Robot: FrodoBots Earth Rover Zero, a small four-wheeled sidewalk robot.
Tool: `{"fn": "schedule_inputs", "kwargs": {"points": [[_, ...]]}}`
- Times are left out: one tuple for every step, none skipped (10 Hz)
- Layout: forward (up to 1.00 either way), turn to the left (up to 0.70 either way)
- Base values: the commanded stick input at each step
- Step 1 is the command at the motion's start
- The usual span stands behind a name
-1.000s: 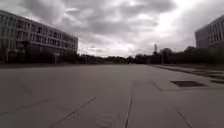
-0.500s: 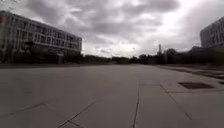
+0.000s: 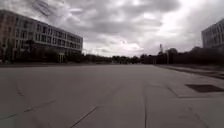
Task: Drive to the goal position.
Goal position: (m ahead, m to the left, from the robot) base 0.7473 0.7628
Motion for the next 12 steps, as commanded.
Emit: {"fn": "schedule_inputs", "kwargs": {"points": [[0.70,0.00],[0.70,-0.03],[0.70,-0.08],[0.70,-0.13],[0.70,-0.17],[0.70,-0.22],[0.70,-0.27],[0.70,-0.32],[0.70,-0.35],[0.70,-0.35],[0.70,-0.35],[0.70,-0.35]]}}
